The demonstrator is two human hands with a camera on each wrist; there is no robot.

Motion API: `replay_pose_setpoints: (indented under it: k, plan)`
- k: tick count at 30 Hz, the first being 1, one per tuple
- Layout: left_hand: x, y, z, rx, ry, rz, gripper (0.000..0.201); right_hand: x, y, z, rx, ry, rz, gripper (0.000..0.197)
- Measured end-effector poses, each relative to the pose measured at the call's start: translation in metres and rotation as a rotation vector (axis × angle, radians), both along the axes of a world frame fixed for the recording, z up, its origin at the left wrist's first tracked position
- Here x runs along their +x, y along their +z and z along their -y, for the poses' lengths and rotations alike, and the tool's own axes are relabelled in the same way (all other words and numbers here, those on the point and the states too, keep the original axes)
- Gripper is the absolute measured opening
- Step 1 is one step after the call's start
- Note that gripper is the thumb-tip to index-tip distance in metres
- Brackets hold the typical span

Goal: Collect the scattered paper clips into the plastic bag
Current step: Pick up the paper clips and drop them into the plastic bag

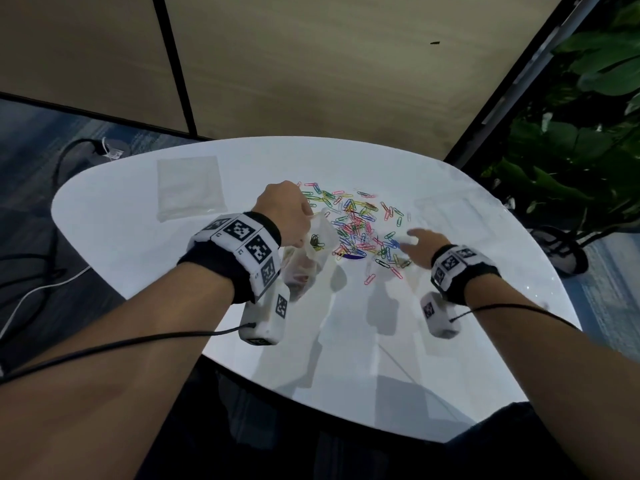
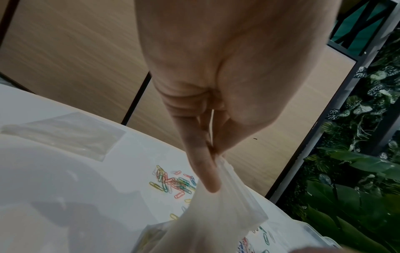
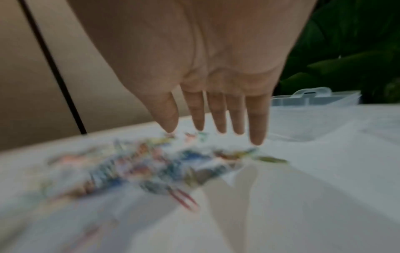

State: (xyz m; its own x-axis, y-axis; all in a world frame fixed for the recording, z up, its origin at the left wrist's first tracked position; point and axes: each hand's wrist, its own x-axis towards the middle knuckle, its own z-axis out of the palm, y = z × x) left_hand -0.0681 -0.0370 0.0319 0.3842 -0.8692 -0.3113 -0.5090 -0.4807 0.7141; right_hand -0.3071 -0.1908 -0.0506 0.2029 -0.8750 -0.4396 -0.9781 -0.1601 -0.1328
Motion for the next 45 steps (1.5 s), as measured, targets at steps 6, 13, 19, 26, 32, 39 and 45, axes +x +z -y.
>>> replay_pose_setpoints:
  k: [6, 13, 19, 26, 32, 39, 45]
  plan:
    - [0.007, 0.000, -0.004, 0.003, 0.005, -0.004, 0.025, 0.012, -0.035, -0.018, 0.004, 0.069, -0.192, 0.040]
    - [0.009, -0.002, -0.005, 0.018, -0.024, 0.008, 0.027, 0.062, -0.048, -0.042, -0.050, 0.145, 0.043, 0.072]
    - [0.015, -0.005, -0.008, 0.022, -0.015, 0.036, 0.024, 0.077, -0.036, -0.037, -0.225, 0.440, -0.095, 0.017]
    - [0.012, -0.005, -0.005, 0.026, -0.038, 0.044, 0.023, 0.068, -0.023, -0.022, -0.170, 0.207, 0.140, 0.012]
    - [0.006, -0.003, -0.003, 0.053, -0.023, 0.056, 0.018, 0.054, 0.012, -0.017, 0.353, -0.441, 0.919, 0.013]
    - [0.000, -0.003, -0.003, 0.062, -0.018, 0.037, 0.027, 0.087, 0.059, -0.060, 0.845, -0.346, 1.129, 0.028]
    - [-0.003, -0.005, -0.001, 0.052, -0.012, -0.042, 0.023, 0.108, 0.055, -0.076, 0.494, -0.163, 0.868, 0.017]
